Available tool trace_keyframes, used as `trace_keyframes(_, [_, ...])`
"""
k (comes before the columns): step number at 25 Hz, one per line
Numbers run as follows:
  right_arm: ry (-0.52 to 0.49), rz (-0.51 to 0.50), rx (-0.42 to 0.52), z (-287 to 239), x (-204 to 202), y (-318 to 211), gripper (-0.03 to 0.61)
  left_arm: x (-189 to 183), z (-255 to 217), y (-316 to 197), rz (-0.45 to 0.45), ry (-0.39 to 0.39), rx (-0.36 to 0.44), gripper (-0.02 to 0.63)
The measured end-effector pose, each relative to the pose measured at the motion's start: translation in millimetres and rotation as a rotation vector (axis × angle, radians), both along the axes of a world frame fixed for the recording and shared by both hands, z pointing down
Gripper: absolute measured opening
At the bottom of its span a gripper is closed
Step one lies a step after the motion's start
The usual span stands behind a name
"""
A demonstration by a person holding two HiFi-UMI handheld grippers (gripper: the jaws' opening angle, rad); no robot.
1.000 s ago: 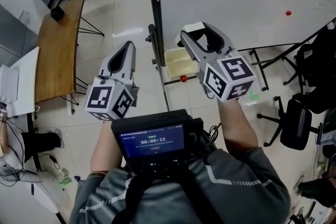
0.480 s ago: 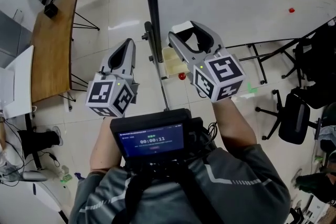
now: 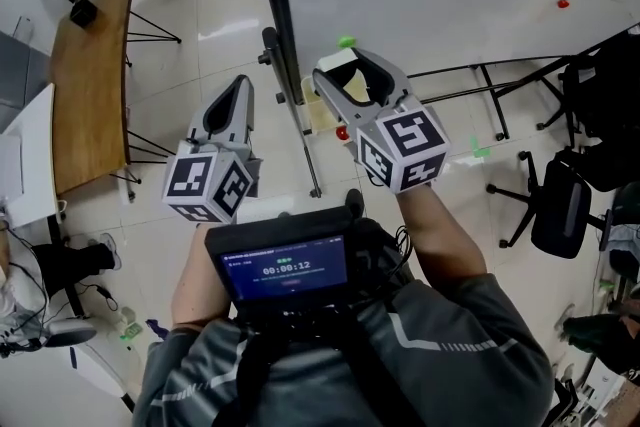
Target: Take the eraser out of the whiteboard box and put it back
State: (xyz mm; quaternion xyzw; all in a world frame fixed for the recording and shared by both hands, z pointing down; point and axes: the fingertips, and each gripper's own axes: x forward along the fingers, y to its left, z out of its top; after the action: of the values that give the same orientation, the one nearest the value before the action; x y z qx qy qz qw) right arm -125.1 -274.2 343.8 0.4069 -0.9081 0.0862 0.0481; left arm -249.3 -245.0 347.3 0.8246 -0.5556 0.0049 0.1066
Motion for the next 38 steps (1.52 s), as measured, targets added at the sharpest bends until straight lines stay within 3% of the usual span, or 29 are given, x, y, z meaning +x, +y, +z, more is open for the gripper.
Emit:
trace_keyframes(13, [0.02,0.086,-0.04,63.6,21.3,-21.6,0.284,11.6,54.7,-7.6,0.008,0.004,-0.083,0.032])
trace_keyframes(38, [0.238,0.115,-0.266,139.3,16.0,-24.4,0.275,20.0,104.7,-9.2,0.004,-0.024,-0.18,0.032])
